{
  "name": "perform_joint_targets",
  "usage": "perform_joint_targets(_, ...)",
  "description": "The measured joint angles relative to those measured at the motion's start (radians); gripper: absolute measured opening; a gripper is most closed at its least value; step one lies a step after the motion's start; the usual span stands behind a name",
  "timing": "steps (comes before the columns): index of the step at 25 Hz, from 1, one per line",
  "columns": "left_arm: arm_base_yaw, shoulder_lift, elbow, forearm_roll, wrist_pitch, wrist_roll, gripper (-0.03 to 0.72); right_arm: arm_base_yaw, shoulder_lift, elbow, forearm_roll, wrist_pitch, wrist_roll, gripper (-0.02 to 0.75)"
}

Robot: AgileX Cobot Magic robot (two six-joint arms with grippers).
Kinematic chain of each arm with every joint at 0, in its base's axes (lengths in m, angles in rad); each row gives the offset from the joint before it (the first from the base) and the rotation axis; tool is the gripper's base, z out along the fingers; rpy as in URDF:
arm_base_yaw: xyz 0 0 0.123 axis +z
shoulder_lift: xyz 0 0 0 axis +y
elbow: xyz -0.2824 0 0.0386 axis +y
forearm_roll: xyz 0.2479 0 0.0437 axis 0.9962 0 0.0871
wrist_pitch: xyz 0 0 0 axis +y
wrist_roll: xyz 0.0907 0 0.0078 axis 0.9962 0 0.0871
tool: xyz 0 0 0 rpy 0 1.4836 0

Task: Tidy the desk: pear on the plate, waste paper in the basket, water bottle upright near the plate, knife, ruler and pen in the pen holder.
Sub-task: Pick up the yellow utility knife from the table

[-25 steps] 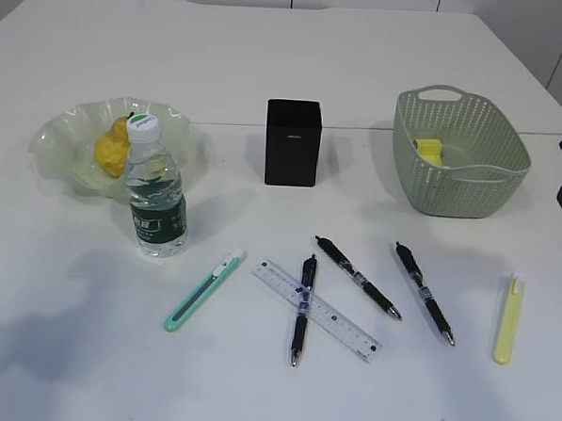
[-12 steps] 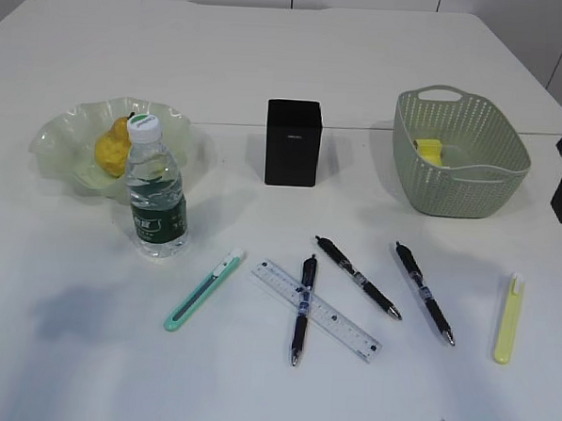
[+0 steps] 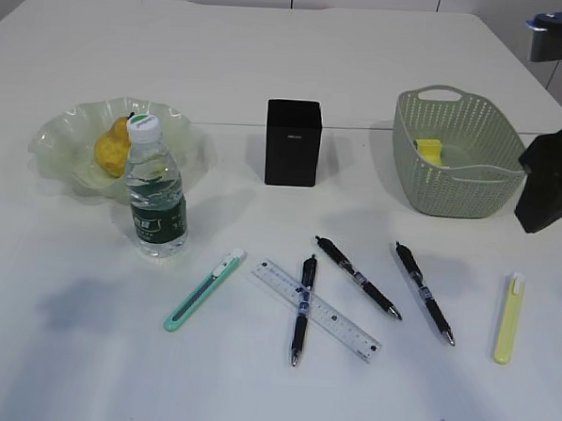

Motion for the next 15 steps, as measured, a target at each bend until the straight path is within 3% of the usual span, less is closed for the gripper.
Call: perform_joint_targets(15, 0.000, -0.044, 0.000, 0.000, 0.021, -0.004, 0.484, 0.093, 0.000, 0.000, -0.005, 0.019, 0.000, 0.482)
